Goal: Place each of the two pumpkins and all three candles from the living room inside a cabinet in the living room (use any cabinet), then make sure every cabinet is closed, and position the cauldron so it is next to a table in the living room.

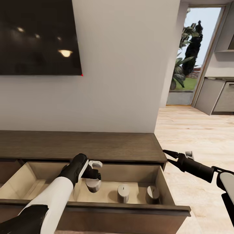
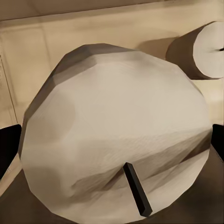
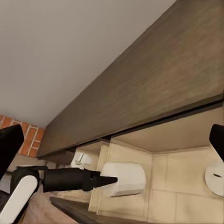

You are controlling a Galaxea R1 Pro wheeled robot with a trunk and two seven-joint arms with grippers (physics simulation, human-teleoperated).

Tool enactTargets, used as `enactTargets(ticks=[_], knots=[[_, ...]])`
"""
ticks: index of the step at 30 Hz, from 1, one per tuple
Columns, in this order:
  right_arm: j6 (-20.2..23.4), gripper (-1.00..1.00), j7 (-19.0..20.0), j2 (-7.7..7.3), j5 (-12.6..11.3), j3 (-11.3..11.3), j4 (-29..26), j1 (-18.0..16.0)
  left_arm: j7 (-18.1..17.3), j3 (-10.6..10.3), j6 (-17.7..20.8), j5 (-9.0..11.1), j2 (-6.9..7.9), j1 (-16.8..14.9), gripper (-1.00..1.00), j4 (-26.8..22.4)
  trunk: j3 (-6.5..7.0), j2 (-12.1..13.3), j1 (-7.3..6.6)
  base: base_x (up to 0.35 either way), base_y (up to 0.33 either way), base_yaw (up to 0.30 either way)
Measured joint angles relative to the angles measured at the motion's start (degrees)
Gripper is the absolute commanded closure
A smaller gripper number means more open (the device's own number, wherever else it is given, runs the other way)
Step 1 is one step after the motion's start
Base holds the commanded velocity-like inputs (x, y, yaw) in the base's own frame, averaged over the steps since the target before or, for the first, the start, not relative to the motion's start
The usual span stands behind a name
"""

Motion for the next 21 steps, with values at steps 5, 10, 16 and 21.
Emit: enactTargets(ticks=[5, 10, 16, 21], knots=[[0.0, -1.00, 0.2, 0.02, 0.0, -0.1, 0.0, 0.0, 0.0, 0.0, 0.0, 0.0, 0.00, 0.0, 1.00, 0.0, 0.00, 0.0, 0.00, 0.090, 0.000, 0.000], [0.0, -1.00, 0.2, 0.03, 0.1, -0.2, 0.0, 0.1, 0.1, 0.0, 0.0, 0.0, 0.00, 0.0, 1.00, 0.0, 0.00, 0.0, 0.01, 0.116, 0.000, 0.000], [0.0, -1.00, 0.2, 0.03, 0.1, -0.2, 0.2, 0.1, 0.1, 0.0, 0.0, 0.0, 0.00, 0.0, 1.00, 0.0, 0.00, 0.0, 0.02, 0.019, 0.000, 0.000], [0.0, -1.00, 0.2, 0.06, 0.0, -0.2, 0.2, 0.1, 0.7, 0.0, 0.0, 0.0, 0.00, 0.0, 1.00, 0.0, 0.00, 0.0, 0.02, 0.002, 0.000, 0.000]])
